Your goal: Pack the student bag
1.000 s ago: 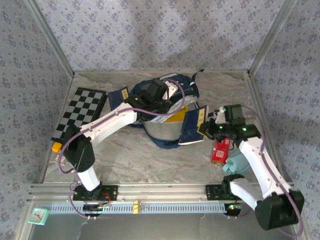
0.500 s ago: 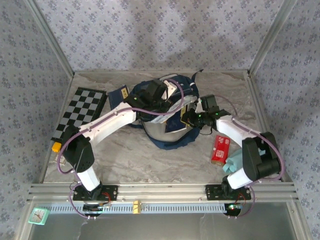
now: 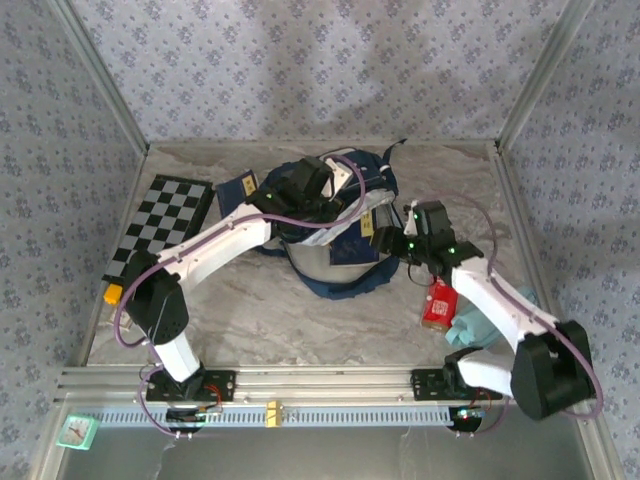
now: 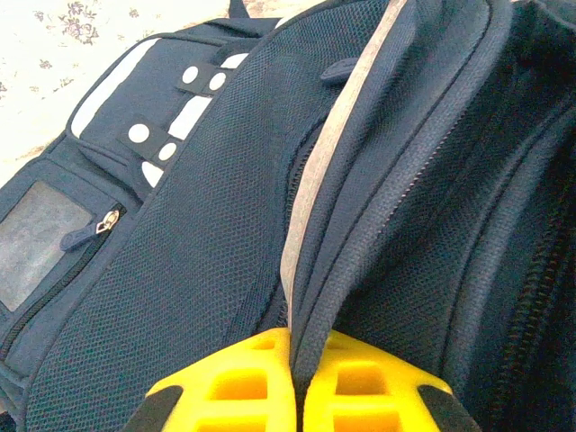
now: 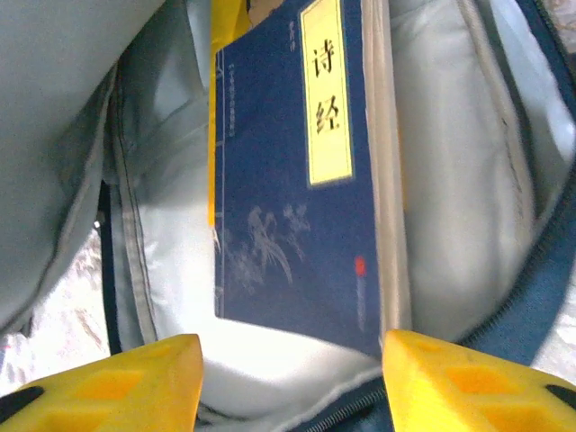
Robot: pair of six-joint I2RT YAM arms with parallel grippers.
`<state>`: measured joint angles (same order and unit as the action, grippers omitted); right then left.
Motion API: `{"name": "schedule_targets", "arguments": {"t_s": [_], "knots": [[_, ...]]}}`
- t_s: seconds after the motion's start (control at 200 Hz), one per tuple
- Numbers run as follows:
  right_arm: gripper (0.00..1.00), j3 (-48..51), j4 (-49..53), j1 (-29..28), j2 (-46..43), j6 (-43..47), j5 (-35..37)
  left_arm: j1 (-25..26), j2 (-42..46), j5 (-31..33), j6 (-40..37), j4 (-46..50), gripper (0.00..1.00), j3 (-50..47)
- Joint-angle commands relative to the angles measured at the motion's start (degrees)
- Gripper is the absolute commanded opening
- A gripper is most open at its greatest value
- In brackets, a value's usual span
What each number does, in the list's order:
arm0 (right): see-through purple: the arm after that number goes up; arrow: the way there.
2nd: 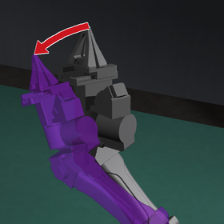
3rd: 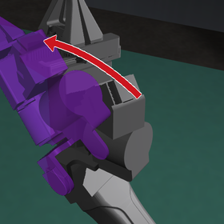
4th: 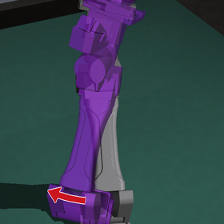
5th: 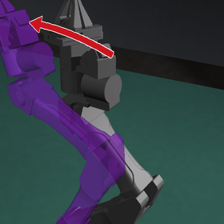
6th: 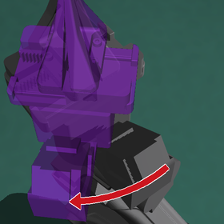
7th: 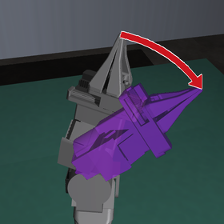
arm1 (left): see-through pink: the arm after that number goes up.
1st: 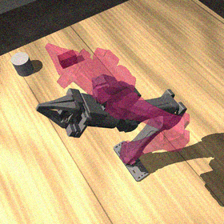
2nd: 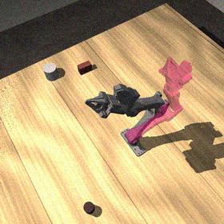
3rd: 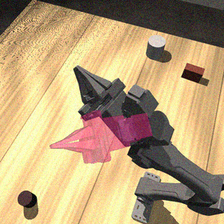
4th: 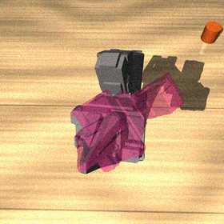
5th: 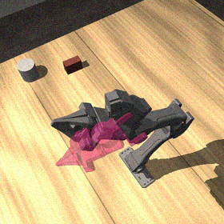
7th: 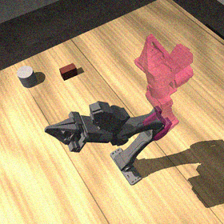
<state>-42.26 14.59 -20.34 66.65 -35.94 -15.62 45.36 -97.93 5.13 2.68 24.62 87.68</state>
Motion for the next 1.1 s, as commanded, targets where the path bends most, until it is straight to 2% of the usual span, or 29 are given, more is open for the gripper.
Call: {"name": "schedule_targets", "arguments": {"t_s": [0.0, 0.12, 0.24, 0.405, 0.595, 0.685, 0.845, 0.945, 0.985, 1.034, 1.094], "knots": [[0.45, 4.35, 0.45, -2.86, 0.61, -3.32, 0.11, -0.53, 0.82, -1.24, 2.84, -5.16, 0.0, 3.04], [0.34, 5.9, -5.6, -7.01, 3.78, -5.98, 1.72, -0.5, 0.02, -1.78, 3.22, -5.45, 0.0, 3.42], [0.23, 3.73, -7.34, -9.63, 10.08, -6.16, 4.12, -0.53, -0.51, -2.02, 3.82, -5.21, 0.0, 4.33], [0.15, 2.62, -10.32, -9.98, 14.44, -7.49, 6.19, -0.5, -1.46, -4.16, 4.56, -5.6, 0.0, 5.42], [0.16, -1.58, -6.56, -12.1, 13.32, -6.63, 11.45, -0.52, -1.17, -4.51, 4.84, -5.37, 0.0, 6.1], [0.09, -2.15, -5.95, -11.56, 16.71, -7.49, 9.14, -0.54, -1.12, -4.74, 5.05, -5.85, 0.0, 6.06], [0.09, 0.16, -9.33, -12.92, 18.8, -9.33, 10.08, -0.52, -1.6, -5.8, 5.59, -5.81, 0.0, 6.45], [0.08, -0.13, -10.7, -13.56, 19.38, -9.53, 7.8, -0.54, -1.99, -6.65, 5.68, -5.51, 0.0, 6.95], [0.09, -0.92, -9.03, -14.47, 18.49, -9.26, 9.28, -0.46, -2.09, -6.79, 5.82, -5.44, 0.0, 6.91], [0.17, -2.48, -4.55, -16.0, 15.87, -8.65, 13.44, -0.53, -2.16, -6.89, 5.86, -5.25, 0.0, 7.07], [0.21, -3.79, 0.09, -17.18, 12.97, -8.42, 17.78, -0.47, -2.05, -6.59, 5.77, -5.02, 0.0, 7.08]]}}
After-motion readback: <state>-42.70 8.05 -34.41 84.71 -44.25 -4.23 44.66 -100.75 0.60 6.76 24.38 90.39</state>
